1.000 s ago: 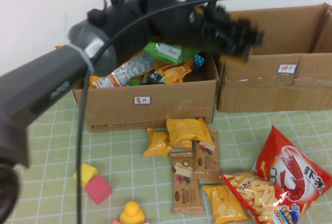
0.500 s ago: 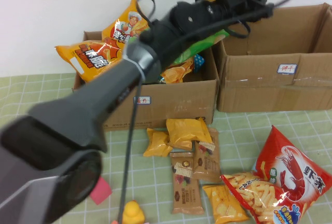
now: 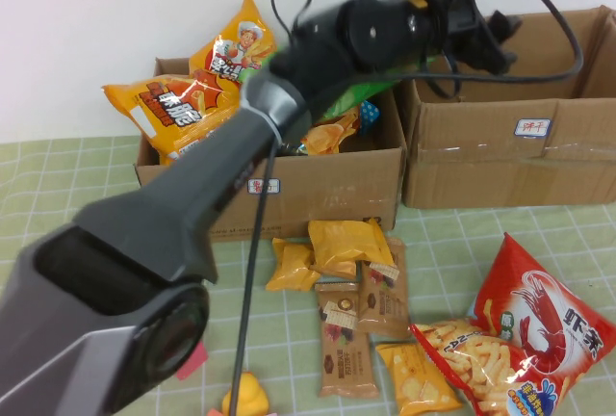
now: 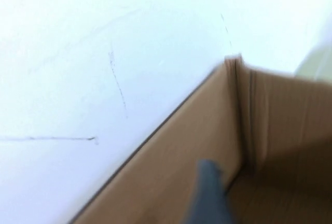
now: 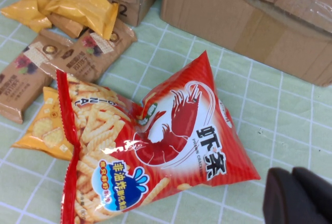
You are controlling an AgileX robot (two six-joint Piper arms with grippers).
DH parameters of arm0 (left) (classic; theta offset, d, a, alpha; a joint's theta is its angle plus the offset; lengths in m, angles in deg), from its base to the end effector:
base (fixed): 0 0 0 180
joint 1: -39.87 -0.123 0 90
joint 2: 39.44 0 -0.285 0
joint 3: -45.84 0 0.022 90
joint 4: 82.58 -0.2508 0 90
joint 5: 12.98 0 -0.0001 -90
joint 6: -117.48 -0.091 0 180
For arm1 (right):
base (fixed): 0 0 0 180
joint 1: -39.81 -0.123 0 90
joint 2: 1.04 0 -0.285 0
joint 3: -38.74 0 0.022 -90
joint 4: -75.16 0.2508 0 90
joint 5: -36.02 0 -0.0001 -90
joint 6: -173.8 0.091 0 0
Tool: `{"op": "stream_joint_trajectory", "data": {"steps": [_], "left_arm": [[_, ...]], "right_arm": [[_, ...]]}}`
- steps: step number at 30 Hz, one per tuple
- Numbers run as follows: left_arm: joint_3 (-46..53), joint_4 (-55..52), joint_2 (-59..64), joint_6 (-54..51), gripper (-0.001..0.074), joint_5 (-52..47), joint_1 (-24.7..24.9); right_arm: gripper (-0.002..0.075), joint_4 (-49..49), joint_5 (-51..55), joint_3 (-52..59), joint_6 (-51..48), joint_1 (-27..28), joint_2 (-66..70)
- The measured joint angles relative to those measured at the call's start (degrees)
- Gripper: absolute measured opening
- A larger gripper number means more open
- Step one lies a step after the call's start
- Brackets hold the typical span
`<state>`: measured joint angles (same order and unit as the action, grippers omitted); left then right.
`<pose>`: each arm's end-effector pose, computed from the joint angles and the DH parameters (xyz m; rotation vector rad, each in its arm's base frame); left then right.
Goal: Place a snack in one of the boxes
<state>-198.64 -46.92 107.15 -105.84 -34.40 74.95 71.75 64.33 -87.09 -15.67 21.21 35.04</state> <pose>0.4560 -0.3440 0.3210 0.8155 1.5657 -0.5115 0.0960 0.0296 0.2682 -0.5373 1.9975 0.0366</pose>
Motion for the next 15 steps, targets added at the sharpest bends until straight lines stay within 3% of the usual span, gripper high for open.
{"op": "stream_joint_trajectory", "data": {"steps": [4, 7, 15], "left_arm": [[0.0, -19.23, -4.57, 9.47, 0.0201, -7.79, 0.0], [-0.09, -30.69, -8.35, 15.69, 0.0062, -14.61, 0.0], [-0.47, -47.88, -19.05, 22.82, 0.0001, -38.88, 0.0]], "right_arm": [[0.0011, 0.0, 0.0, 0.0, 0.0, 0.0, 0.0], [0.0011, 0.0, 0.0, 0.0, 0.0, 0.0, 0.0], [0.0011, 0.0, -0.11, 0.0, 0.35, 0.0, 0.0]]}}
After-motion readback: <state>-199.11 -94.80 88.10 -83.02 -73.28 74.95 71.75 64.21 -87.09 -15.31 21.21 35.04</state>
